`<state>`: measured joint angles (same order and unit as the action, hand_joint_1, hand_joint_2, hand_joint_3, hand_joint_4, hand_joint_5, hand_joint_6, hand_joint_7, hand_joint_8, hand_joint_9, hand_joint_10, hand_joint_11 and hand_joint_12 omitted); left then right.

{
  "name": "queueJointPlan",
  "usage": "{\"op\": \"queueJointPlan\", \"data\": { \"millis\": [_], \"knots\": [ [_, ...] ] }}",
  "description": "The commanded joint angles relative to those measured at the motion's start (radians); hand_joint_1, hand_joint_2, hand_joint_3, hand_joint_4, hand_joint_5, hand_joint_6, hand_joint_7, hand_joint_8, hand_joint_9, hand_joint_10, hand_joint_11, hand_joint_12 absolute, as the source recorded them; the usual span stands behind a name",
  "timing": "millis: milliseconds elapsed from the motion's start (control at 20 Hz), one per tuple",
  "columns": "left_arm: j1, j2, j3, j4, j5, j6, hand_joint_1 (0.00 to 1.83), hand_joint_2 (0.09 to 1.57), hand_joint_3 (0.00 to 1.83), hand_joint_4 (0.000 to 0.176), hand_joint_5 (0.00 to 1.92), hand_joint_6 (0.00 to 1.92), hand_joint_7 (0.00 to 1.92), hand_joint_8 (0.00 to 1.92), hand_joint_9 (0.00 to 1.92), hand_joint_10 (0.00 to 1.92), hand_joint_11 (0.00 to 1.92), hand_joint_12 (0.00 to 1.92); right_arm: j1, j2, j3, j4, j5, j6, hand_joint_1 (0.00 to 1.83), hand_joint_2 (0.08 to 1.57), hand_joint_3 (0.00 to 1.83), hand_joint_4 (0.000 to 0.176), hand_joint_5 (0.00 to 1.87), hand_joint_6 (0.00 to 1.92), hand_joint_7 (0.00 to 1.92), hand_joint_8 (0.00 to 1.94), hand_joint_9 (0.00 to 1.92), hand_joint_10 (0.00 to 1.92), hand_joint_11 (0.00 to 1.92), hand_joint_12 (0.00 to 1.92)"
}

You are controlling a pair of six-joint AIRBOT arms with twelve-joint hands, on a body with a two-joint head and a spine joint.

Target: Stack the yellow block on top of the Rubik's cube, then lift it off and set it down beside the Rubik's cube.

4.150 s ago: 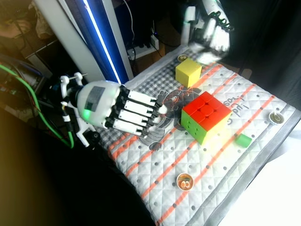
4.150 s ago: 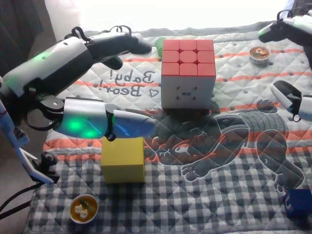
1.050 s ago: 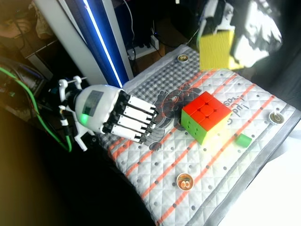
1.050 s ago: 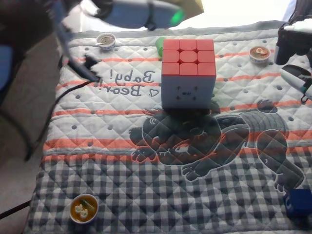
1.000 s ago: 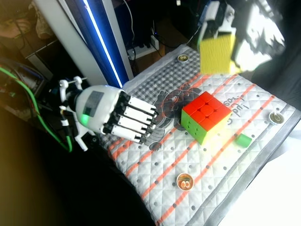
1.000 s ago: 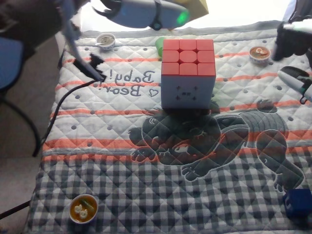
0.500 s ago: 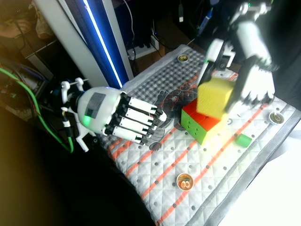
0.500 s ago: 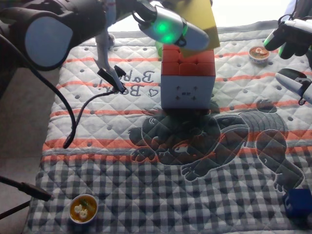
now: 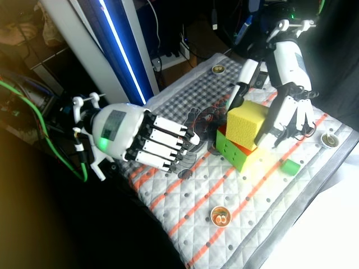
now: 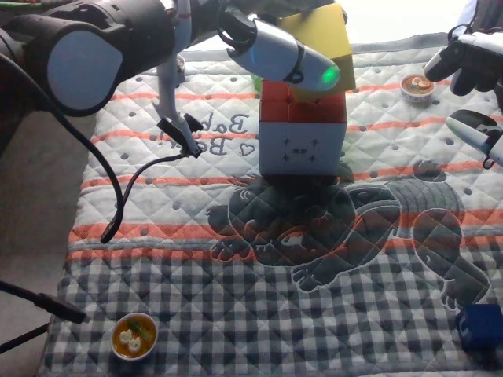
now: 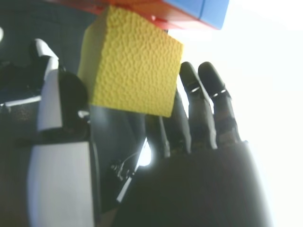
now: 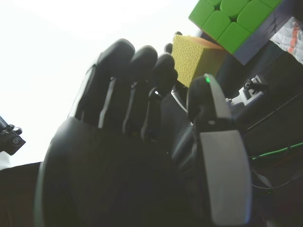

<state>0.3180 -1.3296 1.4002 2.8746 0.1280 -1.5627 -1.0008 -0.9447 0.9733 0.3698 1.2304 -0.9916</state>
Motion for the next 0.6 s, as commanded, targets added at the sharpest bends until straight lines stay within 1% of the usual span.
{"op": "queueJointPlan", "data": {
  "millis": [0,50,100,150,200,250,300,350,400,450,500,550],
  "knots": [
    [-0.002,0.004,0.004,0.002,0.087,0.001,0.88,1.25,0.00,0.175,0.70,1.40,0.47,0.03,0.06,0.71,0.00,1.39,0.007,-0.001,0.006,-0.019,0.121,0.004,1.05,1.27,0.00,0.000,0.44,0.95,0.59,1.26,0.50,1.66,0.44,1.92],
    [0.001,0.010,0.001,0.002,0.086,0.001,0.88,1.25,0.00,0.176,0.70,1.39,0.47,0.03,0.07,0.63,0.00,1.33,0.007,-0.001,0.006,-0.019,0.121,0.004,1.05,1.27,0.00,0.000,0.45,0.95,0.60,1.28,0.51,1.68,0.45,1.92],
    [0.003,0.015,-0.002,-0.001,0.086,0.001,0.88,1.26,0.00,0.176,0.70,1.40,0.45,0.01,0.09,0.50,0.00,1.20,0.007,-0.001,0.006,-0.019,0.121,0.004,1.07,1.27,0.00,0.000,0.45,0.95,0.60,1.28,0.51,1.66,0.43,1.92],
    [0.004,0.020,-0.003,-0.010,0.086,0.001,0.88,1.26,0.00,0.176,0.70,1.40,0.45,0.01,0.12,0.41,0.00,1.14,0.007,-0.001,0.006,-0.018,0.121,0.004,1.08,1.27,0.00,0.000,0.43,0.96,0.56,1.28,0.47,1.63,0.36,1.92],
    [0.004,0.023,-0.004,-0.016,0.092,0.001,0.81,1.18,0.00,0.032,0.56,0.45,0.40,0.00,0.15,0.33,0.00,1.19,0.007,-0.001,0.006,-0.017,0.121,0.004,1.08,1.26,0.00,0.000,0.45,0.94,0.58,1.24,0.48,1.60,0.36,1.92],
    [0.004,0.025,-0.006,-0.015,0.096,0.001,0.78,1.15,0.00,0.083,0.51,0.22,0.34,0.00,0.13,0.31,0.00,1.25,0.007,-0.001,0.006,-0.017,0.121,0.004,1.08,1.27,0.00,0.000,0.45,0.94,0.59,1.24,0.48,1.60,0.36,1.92],
    [0.004,0.027,-0.010,-0.014,0.100,0.001,0.78,1.15,0.00,0.083,0.51,0.22,0.34,0.00,0.13,0.31,0.00,1.25,0.007,-0.001,0.006,-0.017,0.121,0.004,1.08,1.27,0.00,0.000,0.45,0.94,0.59,1.24,0.48,1.60,0.36,1.92],
    [0.002,0.031,-0.015,-0.011,0.104,0.001,0.78,1.14,0.00,0.081,0.48,0.10,0.28,0.00,0.11,0.27,0.00,1.22,0.007,-0.001,0.006,-0.016,0.121,0.004,1.07,1.27,0.00,0.000,0.45,0.92,0.60,1.24,0.49,1.65,0.39,1.92],
    [0.001,0.035,-0.019,-0.009,0.108,0.001,0.81,1.13,0.00,0.157,0.42,0.05,0.20,0.00,0.06,0.22,0.00,1.10,0.007,-0.001,0.006,-0.016,0.121,0.004,1.08,1.27,0.00,0.000,0.46,0.92,0.61,1.24,0.50,1.66,0.39,1.92],
    [0.000,0.039,-0.022,-0.009,0.113,0.001,0.85,1.11,0.00,0.172,0.40,0.03,0.17,0.00,0.05,0.17,0.00,1.02,0.007,-0.001,0.007,-0.015,0.121,0.004,1.10,1.26,0.00,0.000,0.47,0.93,0.60,1.24,0.47,1.65,0.34,1.92],
    [0.000,0.041,-0.024,-0.009,0.115,0.001,0.85,1.11,0.00,0.175,0.34,0.00,0.11,0.00,0.05,0.11,0.00,0.93,0.007,-0.001,0.007,-0.014,0.121,0.004,1.06,1.26,0.00,0.000,0.48,0.96,0.63,1.25,0.52,1.62,0.40,1.92],
    [0.000,0.044,-0.028,-0.009,0.119,0.001,0.85,1.09,0.00,0.176,0.30,0.00,0.10,0.00,0.07,0.08,0.00,0.90,0.007,-0.001,0.007,-0.013,0.121,0.004,1.06,1.25,0.00,0.000,0.49,0.96,0.63,1.25,0.51,1.61,0.37,1.92]
  ]
}}
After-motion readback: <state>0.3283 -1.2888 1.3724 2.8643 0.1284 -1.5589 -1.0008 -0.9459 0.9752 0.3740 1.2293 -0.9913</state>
